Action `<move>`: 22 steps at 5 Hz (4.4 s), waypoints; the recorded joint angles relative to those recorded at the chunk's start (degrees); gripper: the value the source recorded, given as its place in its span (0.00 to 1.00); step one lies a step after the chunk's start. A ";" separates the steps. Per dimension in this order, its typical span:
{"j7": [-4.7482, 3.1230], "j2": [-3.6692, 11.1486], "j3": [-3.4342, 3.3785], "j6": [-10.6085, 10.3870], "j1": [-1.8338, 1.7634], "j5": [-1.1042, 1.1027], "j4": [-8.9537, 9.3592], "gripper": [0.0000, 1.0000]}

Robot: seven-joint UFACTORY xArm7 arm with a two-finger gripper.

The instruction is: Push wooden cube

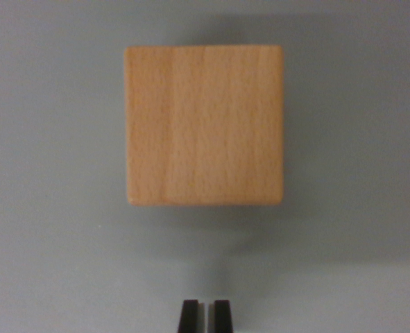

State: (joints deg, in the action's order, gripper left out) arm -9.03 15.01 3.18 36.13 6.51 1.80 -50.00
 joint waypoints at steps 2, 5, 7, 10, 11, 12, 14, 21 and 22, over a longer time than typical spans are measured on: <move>0.01 0.10 0.00 0.06 0.00 0.00 -0.15 1.00; 0.14 1.30 -0.07 0.78 -0.05 0.02 -2.07 1.00; 0.25 2.33 -0.12 1.39 -0.09 0.03 -3.72 1.00; 0.38 3.53 -0.18 2.11 -0.13 0.04 -5.64 1.00; 0.54 4.98 -0.26 2.98 -0.19 0.06 -7.96 1.00; 0.54 4.98 -0.26 2.98 -0.19 0.06 -7.96 1.00; 0.71 6.54 -0.34 3.92 -0.25 0.08 -10.46 1.00; 1.43 13.17 -0.69 7.90 -0.50 0.15 -21.08 1.00; 1.43 13.17 -0.69 7.90 -0.50 0.15 -21.08 1.00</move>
State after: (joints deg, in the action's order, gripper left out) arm -7.61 28.18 2.49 44.03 6.01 1.96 -71.08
